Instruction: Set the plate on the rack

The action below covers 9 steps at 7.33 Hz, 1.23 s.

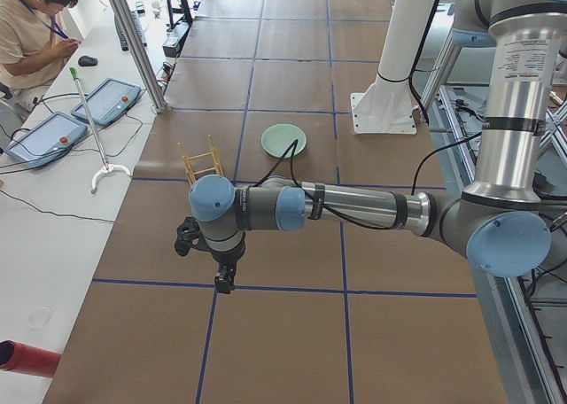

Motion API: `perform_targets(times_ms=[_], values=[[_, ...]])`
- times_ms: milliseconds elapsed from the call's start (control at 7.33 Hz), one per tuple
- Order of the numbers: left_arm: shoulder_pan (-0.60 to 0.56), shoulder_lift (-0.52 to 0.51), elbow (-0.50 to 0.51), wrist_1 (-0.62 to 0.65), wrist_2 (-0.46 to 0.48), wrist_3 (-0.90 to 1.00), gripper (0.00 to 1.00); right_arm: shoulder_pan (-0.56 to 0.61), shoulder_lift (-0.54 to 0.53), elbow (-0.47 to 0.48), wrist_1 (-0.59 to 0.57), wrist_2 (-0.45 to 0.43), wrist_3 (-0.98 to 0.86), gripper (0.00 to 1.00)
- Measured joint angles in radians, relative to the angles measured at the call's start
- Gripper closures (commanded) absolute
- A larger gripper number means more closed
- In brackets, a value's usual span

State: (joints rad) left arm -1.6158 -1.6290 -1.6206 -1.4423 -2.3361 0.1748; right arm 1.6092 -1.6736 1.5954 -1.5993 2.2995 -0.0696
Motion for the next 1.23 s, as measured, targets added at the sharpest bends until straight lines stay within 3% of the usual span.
perform_targets(times_ms=[273, 545, 955, 1227], values=[[0.007, 0.000, -0.026, -0.021, -0.010, -0.002, 0.00, 0.000, 0.000, 0.000, -0.001, 0.000, 0.000, 0.00], [0.069, -0.005, -0.120, -0.074, -0.091, -0.146, 0.00, 0.000, 0.000, 0.000, 0.000, 0.000, 0.000, 0.00], [0.258, -0.045, -0.338, -0.083, -0.108, -0.600, 0.00, 0.000, 0.000, 0.000, 0.000, 0.000, -0.001, 0.00], [0.427, -0.164, -0.392, -0.077, -0.024, -0.981, 0.00, 0.000, 0.000, 0.000, 0.001, 0.000, -0.001, 0.00]])
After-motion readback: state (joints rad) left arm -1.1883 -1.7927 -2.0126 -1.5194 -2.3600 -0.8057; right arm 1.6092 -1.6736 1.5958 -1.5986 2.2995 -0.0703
